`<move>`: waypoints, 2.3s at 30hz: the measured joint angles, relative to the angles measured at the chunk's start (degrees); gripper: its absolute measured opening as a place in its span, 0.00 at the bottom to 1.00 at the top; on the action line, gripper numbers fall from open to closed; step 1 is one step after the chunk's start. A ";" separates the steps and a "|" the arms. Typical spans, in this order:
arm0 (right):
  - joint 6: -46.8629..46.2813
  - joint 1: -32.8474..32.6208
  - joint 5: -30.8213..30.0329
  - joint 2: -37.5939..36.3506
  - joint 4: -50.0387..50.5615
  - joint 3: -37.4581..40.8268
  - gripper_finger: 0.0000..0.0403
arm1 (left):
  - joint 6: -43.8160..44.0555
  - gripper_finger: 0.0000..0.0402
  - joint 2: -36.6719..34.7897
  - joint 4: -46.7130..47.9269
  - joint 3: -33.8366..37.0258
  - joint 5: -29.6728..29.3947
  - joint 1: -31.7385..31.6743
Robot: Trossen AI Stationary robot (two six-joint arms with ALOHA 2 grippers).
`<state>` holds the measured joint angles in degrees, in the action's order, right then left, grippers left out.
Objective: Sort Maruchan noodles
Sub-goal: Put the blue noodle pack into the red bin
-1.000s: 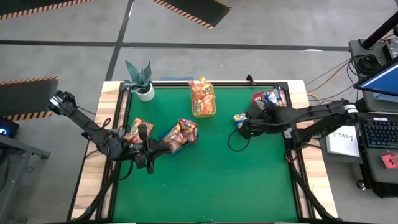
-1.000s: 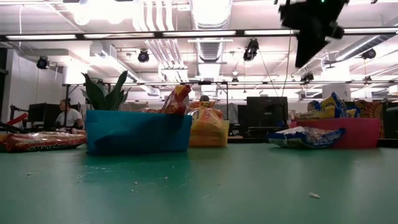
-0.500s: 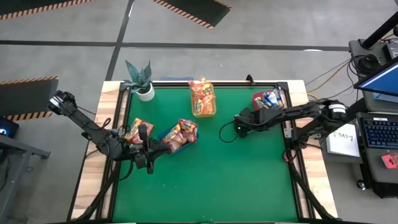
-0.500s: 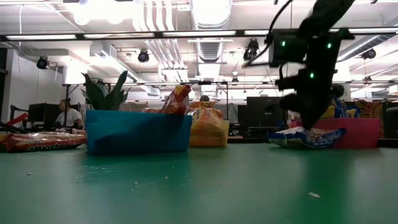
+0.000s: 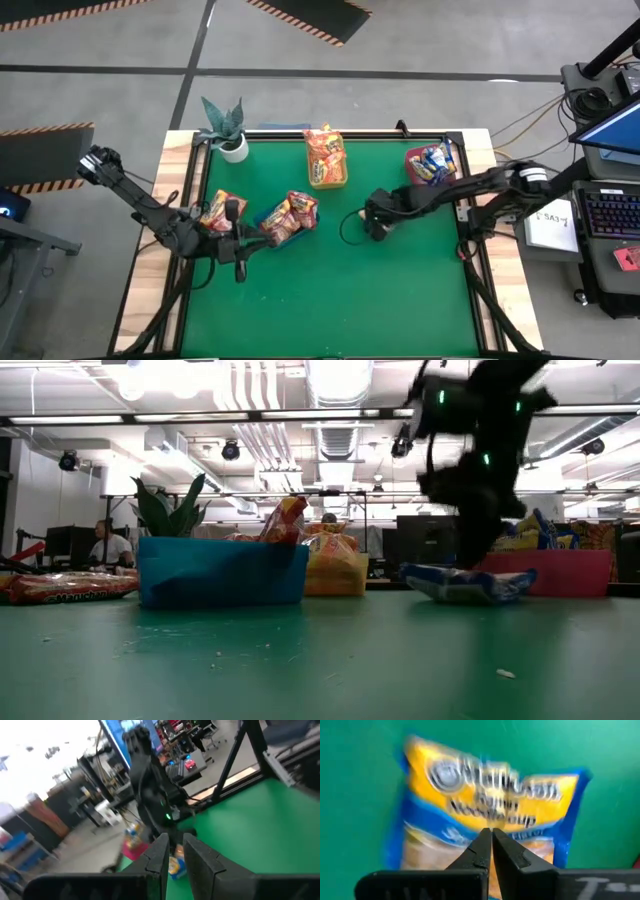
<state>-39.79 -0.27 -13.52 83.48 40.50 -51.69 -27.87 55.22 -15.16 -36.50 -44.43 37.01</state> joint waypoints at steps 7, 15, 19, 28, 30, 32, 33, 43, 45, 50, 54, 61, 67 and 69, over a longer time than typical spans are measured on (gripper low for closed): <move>-1.15 -6.59 -4.07 -7.31 -0.20 1.95 0.02 | 7.58 0.10 4.86 -2.26 0.47 0.09 -0.09; -5.22 -9.95 -18.83 -8.49 -4.68 8.98 0.02 | 4.56 0.10 12.37 -5.57 -2.94 0.15 -2.14; -4.59 -9.86 -19.38 -5.82 -13.32 11.68 0.02 | 4.62 0.10 16.49 -5.52 -5.18 4.32 -5.01; 1.63 -9.84 -6.56 1.79 -35.39 12.04 0.02 | 5.67 0.10 24.52 -4.86 -7.68 10.11 -10.20; 3.60 -9.82 -0.50 2.83 -38.65 11.15 0.02 | 5.92 0.10 25.92 -4.89 -8.56 10.25 -10.89; 3.97 -9.86 4.53 3.23 -39.02 9.90 0.02 | 5.92 0.10 26.63 -4.40 -8.93 10.70 -11.10; 3.74 -9.89 5.70 2.96 -38.52 9.49 0.02 | 5.92 0.10 27.12 -4.31 -9.34 10.92 -11.22; 1.88 -10.10 6.15 -8.02 -23.68 9.02 0.02 | 6.48 0.10 29.90 -5.01 -10.27 11.33 -12.65; 1.01 -10.10 6.03 -10.31 -22.68 9.67 0.02 | 7.15 0.10 31.79 -4.81 -11.19 12.88 -13.85; -0.91 -10.10 6.02 -14.72 -20.14 11.85 0.02 | 7.47 0.10 37.30 -5.12 -14.88 17.06 -16.14; -4.16 -10.10 5.97 -17.19 -17.39 13.36 0.02 | 7.39 0.10 41.93 -3.02 -19.44 17.38 -17.87; -10.86 -10.22 6.99 -20.36 -15.52 16.18 0.08 | 6.77 0.10 48.55 2.11 -25.91 18.69 -20.47; -14.46 -10.23 6.98 -22.45 -12.60 17.75 0.30 | 7.33 0.10 49.96 2.97 -25.14 19.68 -21.36; -14.98 -10.23 6.95 -23.86 -12.98 18.77 0.39 | 7.63 0.10 50.50 1.96 -25.11 19.96 -21.49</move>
<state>-54.77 -10.50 -6.58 59.62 27.53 -32.92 -20.24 105.72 -13.20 -61.60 -24.47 15.52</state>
